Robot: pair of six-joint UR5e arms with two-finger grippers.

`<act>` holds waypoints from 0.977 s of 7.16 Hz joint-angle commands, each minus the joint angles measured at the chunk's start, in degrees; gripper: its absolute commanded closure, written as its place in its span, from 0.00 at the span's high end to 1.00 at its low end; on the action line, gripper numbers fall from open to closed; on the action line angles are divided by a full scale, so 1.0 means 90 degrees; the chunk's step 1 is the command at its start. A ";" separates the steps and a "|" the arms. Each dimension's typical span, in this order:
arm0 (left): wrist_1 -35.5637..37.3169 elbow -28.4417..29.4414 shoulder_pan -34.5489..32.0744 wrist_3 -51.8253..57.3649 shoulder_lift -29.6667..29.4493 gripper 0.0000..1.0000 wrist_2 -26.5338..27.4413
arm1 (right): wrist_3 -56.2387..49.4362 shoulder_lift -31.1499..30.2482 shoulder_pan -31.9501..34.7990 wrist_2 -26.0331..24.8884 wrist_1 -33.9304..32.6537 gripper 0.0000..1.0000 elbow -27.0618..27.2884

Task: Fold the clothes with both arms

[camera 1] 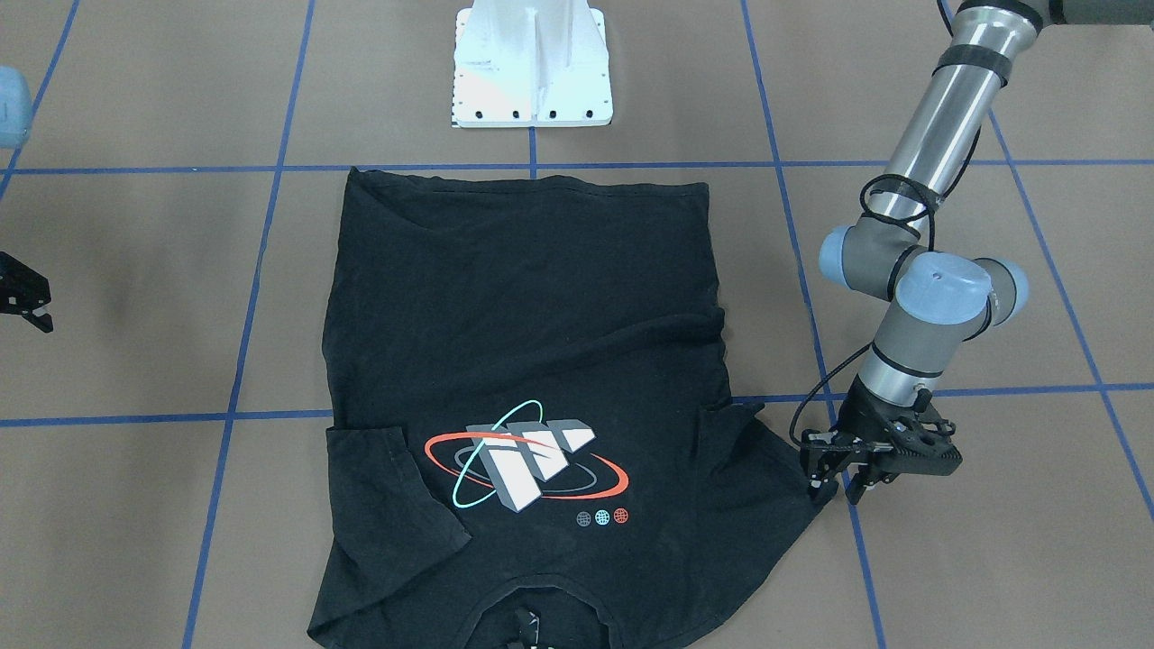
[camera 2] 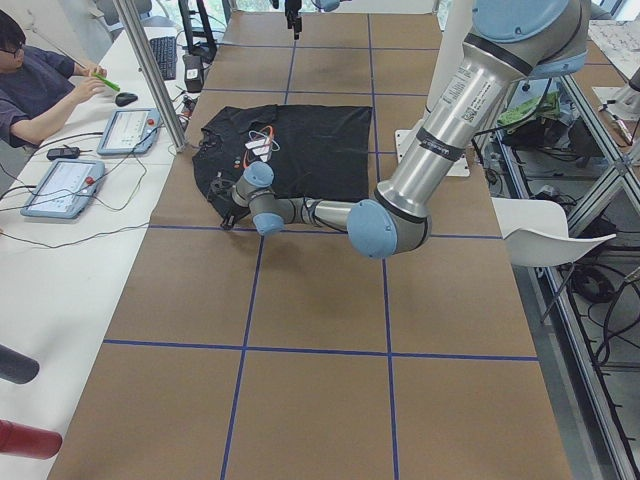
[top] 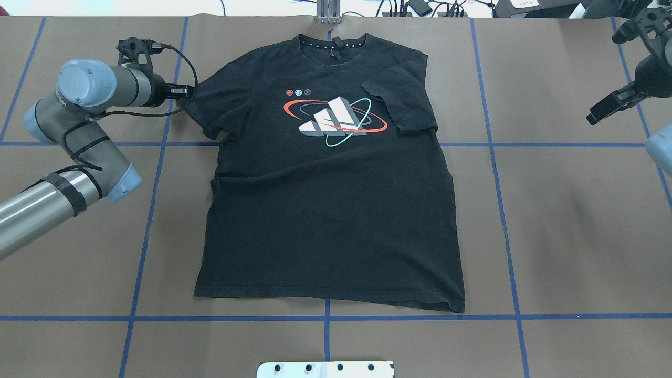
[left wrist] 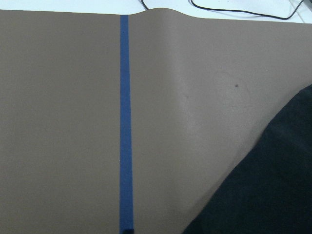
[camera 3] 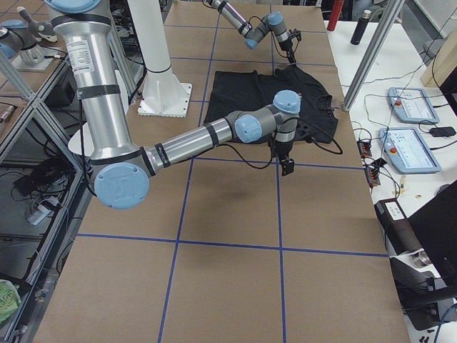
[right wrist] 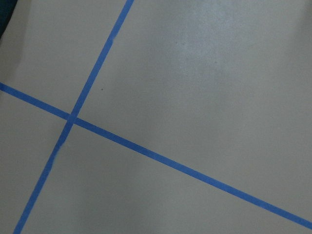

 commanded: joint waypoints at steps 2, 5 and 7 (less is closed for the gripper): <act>0.0000 -0.0001 0.0016 -0.0006 0.0001 0.50 -0.0015 | 0.0000 0.0007 -0.0007 -0.0003 0.0000 1.00 -0.0017; 0.0000 -0.0010 0.0016 -0.0006 0.0001 0.16 -0.0034 | 0.0020 0.0027 -0.0007 -0.0013 0.0000 1.00 -0.0027; 0.0039 -0.0049 0.0016 -0.0006 0.0030 0.00 -0.0054 | 0.0049 0.0027 -0.0007 -0.0013 0.0000 1.00 -0.0027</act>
